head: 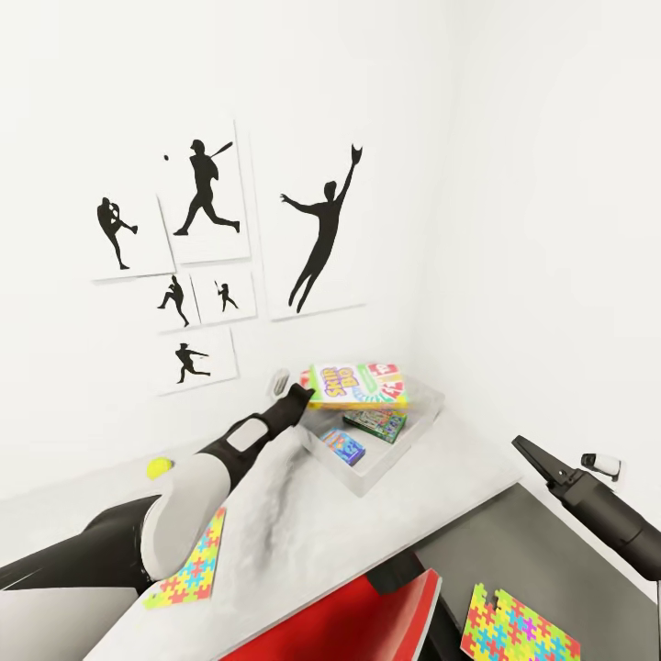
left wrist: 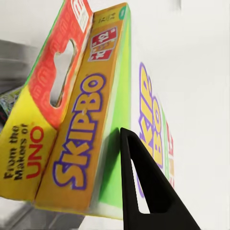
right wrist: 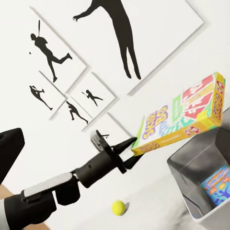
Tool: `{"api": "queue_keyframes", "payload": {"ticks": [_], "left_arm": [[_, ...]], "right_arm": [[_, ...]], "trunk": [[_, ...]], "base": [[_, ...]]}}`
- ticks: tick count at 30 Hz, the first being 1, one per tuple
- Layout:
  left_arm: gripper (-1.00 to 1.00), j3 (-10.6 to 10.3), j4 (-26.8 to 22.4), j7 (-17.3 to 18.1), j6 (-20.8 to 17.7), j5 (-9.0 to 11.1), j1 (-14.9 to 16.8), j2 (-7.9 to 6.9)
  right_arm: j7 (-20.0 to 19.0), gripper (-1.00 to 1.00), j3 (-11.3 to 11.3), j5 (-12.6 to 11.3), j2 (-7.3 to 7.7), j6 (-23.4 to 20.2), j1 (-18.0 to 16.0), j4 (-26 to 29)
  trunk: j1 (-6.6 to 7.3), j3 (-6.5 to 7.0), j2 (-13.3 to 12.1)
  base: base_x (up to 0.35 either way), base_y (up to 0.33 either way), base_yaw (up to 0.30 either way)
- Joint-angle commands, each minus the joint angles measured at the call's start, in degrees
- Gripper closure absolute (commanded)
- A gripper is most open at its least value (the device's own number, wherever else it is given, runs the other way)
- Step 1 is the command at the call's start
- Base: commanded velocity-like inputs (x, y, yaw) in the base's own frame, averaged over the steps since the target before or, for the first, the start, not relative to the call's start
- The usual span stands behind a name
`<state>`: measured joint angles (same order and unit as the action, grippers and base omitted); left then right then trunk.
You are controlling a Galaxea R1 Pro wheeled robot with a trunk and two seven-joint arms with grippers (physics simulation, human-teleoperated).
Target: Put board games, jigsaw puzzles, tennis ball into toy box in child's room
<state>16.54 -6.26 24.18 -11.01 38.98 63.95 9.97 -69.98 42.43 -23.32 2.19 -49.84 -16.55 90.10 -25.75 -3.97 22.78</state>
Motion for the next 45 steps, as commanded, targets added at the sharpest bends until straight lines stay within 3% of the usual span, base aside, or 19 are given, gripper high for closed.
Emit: {"api": "queue_keyframes", "payload": {"ticks": [1,7,12,17,26,45], "left_arm": [[1.00,0.4,-0.6,-1.0,-0.3,0.2,0.1,0.02],[1.00,0.5,-1.9,-2.7,-0.1,0.7,0.1,0.02],[1.00,0.4,-1.8,-2.9,-0.2,6.8,0.0,0.02],[1.00,0.4,-1.5,-5.5,-0.3,8.5,0.0,0.02],[1.00,0.4,-1.4,-9.6,0.2,9.0,0.1,0.02],[1.00,0.1,-2.0,-9.5,-2.1,8.9,0.5,0.02]], "right_arm": [[-0.1,-1.00,0.0,-0.1,0.00,-0.3,-0.1,0.0],[-0.1,-1.00,0.2,-0.1,0.13,-0.3,-0.1,0.0],[0.0,-1.00,0.4,-0.4,0.53,-0.4,-0.1,0.0],[0.2,-1.00,0.5,-0.5,0.67,-0.5,-0.1,0.0],[0.4,-1.00,0.4,-0.5,0.79,-0.7,-0.1,0.0],[0.3,-1.00,0.4,-0.5,0.80,-0.5,-0.1,-0.3]], "trunk": [[-0.03,-0.13,0.1],[-0.03,-0.13,0.1],[-0.03,-0.13,0.1],[-0.03,-0.25,0.1],[-0.03,-1.02,0.1],[-0.03,-2.78,0.1]], "base": [[0.000,0.000,0.000],[0.000,0.000,0.000],[0.000,0.000,0.000],[0.000,0.000,0.000],[0.000,0.000,0.000],[0.000,0.000,0.000]]}}
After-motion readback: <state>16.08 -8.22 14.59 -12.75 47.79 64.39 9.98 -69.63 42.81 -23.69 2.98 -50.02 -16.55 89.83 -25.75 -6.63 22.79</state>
